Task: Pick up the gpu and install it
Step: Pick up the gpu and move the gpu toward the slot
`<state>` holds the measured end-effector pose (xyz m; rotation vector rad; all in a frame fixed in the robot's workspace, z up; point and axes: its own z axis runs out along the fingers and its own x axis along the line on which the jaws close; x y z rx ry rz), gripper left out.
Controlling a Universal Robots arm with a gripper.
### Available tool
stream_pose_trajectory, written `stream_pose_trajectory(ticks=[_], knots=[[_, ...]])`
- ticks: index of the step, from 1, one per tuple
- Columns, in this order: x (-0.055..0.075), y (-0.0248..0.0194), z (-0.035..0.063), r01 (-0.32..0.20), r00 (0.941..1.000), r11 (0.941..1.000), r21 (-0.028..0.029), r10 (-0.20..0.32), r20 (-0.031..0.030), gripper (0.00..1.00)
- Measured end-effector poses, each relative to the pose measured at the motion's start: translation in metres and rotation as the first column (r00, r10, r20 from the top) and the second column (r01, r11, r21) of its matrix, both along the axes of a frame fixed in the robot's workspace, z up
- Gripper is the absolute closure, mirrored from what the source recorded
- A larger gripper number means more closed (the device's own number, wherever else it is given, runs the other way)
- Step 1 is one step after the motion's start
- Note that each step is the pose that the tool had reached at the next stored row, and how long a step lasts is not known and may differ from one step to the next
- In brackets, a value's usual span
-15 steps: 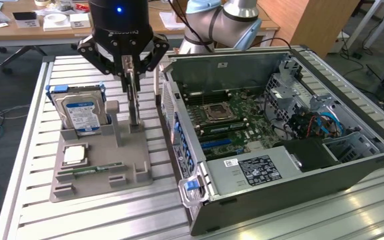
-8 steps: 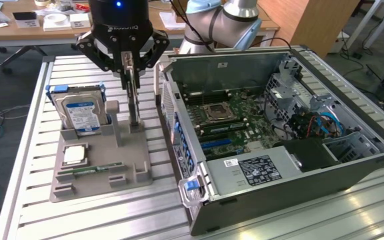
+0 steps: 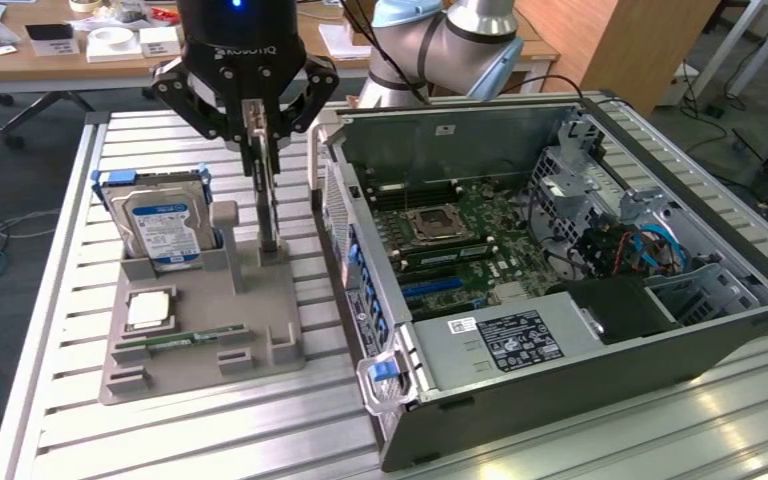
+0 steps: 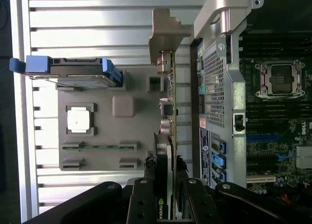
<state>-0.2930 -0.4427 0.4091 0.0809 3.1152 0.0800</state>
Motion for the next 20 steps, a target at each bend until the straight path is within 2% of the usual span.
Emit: stream_pose_trajectory(ticks=[10,20], knots=[[0.0,0.0,0.001,0.0,1.0,1.0,-0.0003,0.0,-0.0003,0.73],[0.0,0.0,0.0132,0.0,1.0,1.0,-0.0001,0.0,-0.0001,0.73]])
